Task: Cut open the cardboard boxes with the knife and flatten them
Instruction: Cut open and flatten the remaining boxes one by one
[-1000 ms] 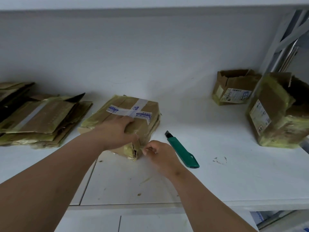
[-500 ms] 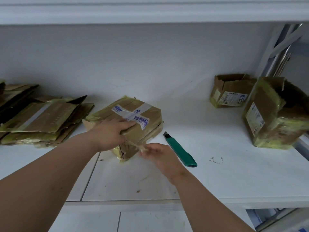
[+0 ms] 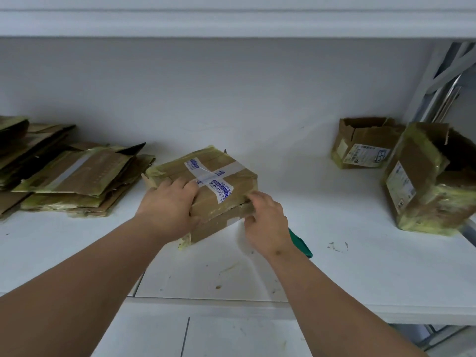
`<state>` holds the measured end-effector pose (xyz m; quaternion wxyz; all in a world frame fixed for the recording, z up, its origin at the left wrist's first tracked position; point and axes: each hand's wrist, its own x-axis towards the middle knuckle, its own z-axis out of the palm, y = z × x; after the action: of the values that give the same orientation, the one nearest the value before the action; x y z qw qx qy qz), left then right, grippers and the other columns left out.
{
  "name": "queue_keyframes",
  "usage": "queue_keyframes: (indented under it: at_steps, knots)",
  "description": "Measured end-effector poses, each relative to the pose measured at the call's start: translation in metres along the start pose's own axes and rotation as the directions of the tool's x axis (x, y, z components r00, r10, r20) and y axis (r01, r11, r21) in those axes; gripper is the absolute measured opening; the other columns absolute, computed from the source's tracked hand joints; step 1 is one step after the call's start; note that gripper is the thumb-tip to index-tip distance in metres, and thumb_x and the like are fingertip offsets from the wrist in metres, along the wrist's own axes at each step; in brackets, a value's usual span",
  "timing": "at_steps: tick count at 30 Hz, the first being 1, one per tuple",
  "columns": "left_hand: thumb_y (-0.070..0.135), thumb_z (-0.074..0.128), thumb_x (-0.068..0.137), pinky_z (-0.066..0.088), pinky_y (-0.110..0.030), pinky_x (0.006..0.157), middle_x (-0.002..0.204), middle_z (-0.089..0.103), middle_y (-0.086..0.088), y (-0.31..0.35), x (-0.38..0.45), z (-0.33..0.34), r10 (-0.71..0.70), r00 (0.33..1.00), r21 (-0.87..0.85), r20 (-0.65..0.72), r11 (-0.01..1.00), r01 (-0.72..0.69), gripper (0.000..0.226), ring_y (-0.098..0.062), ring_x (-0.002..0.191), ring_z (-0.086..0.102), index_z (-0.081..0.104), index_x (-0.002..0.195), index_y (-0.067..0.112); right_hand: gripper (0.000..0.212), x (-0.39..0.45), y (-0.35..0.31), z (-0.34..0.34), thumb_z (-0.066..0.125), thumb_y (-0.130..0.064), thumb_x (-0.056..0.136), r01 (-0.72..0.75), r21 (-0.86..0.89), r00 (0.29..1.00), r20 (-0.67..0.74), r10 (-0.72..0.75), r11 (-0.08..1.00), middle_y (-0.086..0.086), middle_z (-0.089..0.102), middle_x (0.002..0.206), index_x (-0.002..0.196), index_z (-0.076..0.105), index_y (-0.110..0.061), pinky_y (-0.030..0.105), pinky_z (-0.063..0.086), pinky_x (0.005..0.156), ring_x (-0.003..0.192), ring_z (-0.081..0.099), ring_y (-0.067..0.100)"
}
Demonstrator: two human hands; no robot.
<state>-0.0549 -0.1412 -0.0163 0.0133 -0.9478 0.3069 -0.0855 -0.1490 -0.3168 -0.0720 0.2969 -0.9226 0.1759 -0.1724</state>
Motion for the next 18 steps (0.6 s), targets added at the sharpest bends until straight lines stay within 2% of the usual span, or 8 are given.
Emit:
queue_keyframes:
  at_steps: [3, 5, 10, 13, 15, 18]
  knots:
    - [0.05, 0.064, 0.085, 0.044, -0.034, 0.086, 0.121, 0.052, 0.003, -0.014, -0.002, -0.002, -0.01, 1.0, -0.068, 0.009, 0.998, 0.01, 0.049, -0.019, 0.107, 0.05, 0.044, 0.122, 0.027, 0.058, -0.003, 0.001, 0.003, 0.047, -0.013, 0.092, 0.123, -0.218, 0.99, 0.101, -0.103, 0.968, -0.011, 0.038, 0.152, 0.147, 0.035, -0.03, 0.04, 0.023, 0.11, 0.136, 0.032, 0.02]
    - [0.048, 0.062, 0.088, 0.043, -0.03, 0.081, 0.12, 0.051, 0.004, -0.024, -0.004, -0.004, -0.012, 0.999, -0.107, 0.047, 0.994, 0.017, 0.045, -0.016, 0.102, 0.05, 0.044, 0.123, 0.027, 0.059, -0.004, 0.001, 0.009, 0.047, -0.014, 0.091, 0.141, -0.291, 0.987, 0.109, -0.114, 0.946, -0.01, 0.041, 0.146, 0.146, 0.034, -0.031, 0.041, 0.022, 0.106, 0.131, 0.034, 0.021]
    - [0.045, 0.046, 0.098, 0.043, -0.029, 0.071, 0.122, 0.053, 0.004, -0.039, -0.009, -0.007, -0.041, 0.995, -0.139, 0.088, 0.989, 0.053, 0.035, -0.013, 0.087, 0.049, 0.041, 0.13, 0.031, 0.034, -0.005, -0.001, 0.02, 0.049, -0.02, 0.092, 0.173, -0.316, 0.984, 0.089, -0.152, 0.933, -0.009, 0.048, 0.123, 0.121, 0.059, -0.033, 0.043, 0.024, 0.104, 0.115, 0.039, 0.022]
    - [0.046, 0.04, 0.1, 0.039, -0.029, 0.07, 0.127, 0.054, 0.002, -0.043, -0.011, -0.004, -0.052, 0.996, -0.121, 0.077, 0.991, 0.061, 0.036, -0.014, 0.085, 0.048, 0.039, 0.134, 0.033, 0.027, -0.015, 0.007, 0.026, 0.048, -0.031, 0.092, 0.114, -0.296, 0.991, 0.104, -0.086, 0.948, -0.016, 0.052, 0.114, 0.11, 0.069, -0.037, 0.042, 0.021, 0.102, 0.113, 0.039, 0.019]
    - [0.055, 0.039, 0.097, 0.04, -0.03, 0.077, 0.131, 0.054, 0.004, -0.039, -0.012, -0.003, -0.048, 0.997, -0.036, 0.059, 0.998, 0.05, 0.043, -0.016, 0.093, 0.053, 0.037, 0.134, 0.033, 0.029, -0.02, 0.011, 0.029, 0.045, -0.033, 0.093, 0.066, -0.273, 0.994, 0.1, -0.04, 0.96, -0.018, 0.057, 0.108, 0.103, 0.073, -0.036, 0.037, 0.019, 0.089, 0.109, 0.04, 0.016]
    - [0.075, 0.053, 0.078, 0.037, -0.036, 0.102, 0.142, 0.045, 0.007, -0.028, -0.012, 0.009, -0.017, 1.0, 0.13, -0.001, 0.991, 0.017, 0.074, -0.017, 0.126, 0.047, 0.034, 0.134, 0.031, 0.027, -0.018, 0.008, 0.027, 0.044, -0.027, 0.092, 0.009, -0.21, 0.999, 0.054, 0.002, 0.978, -0.012, 0.064, 0.097, 0.101, 0.07, -0.029, 0.034, 0.016, 0.082, 0.105, 0.047, 0.015]
